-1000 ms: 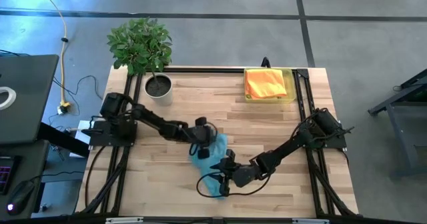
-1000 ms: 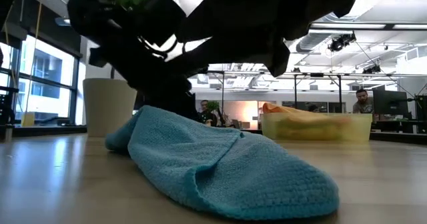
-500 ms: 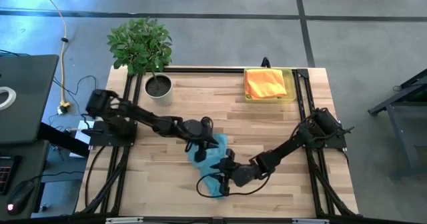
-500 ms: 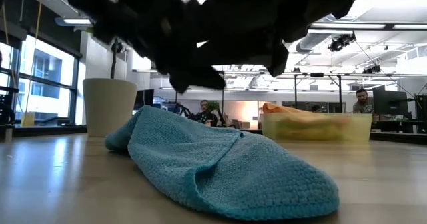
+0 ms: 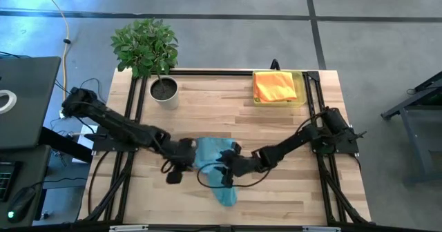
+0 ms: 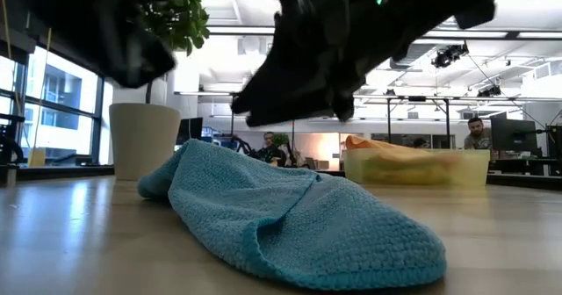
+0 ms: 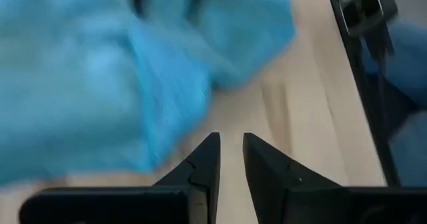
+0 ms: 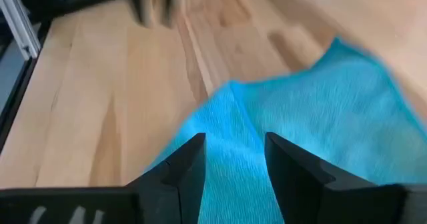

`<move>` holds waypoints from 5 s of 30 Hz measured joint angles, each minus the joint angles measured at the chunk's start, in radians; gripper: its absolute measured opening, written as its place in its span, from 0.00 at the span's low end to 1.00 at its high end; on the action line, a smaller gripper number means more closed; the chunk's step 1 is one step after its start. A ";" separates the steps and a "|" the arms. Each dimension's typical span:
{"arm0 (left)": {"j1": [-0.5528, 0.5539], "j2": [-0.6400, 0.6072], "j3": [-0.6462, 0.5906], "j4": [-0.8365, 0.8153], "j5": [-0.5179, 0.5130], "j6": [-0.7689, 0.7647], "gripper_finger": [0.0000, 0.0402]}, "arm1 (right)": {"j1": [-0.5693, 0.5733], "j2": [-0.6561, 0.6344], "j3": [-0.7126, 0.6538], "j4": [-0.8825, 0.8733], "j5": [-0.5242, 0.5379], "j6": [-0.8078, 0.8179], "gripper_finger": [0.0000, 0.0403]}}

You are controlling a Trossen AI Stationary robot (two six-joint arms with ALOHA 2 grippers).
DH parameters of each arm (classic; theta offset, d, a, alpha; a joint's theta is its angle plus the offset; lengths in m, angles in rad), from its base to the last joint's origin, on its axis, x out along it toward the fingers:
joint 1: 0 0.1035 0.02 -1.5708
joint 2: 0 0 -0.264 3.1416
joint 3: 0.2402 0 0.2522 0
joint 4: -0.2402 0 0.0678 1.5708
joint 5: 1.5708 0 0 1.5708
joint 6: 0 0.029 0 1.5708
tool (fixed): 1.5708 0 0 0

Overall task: Fold microfiber towels
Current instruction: Fold the blue microfiber towel

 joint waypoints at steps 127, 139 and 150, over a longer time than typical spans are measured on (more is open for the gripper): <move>0.007 0.281 0.000 0.475 -0.270 0.329 0.35 | 0.033 -0.446 0.001 -0.637 -0.597 0.572 0.00; 0.032 0.370 0.000 0.460 -0.137 0.236 0.33 | 0.032 -0.446 0.001 -0.748 -0.597 0.563 0.00; 0.016 0.325 0.042 0.377 -0.208 0.203 0.02 | 0.037 -0.446 0.001 -0.862 -0.510 0.482 0.00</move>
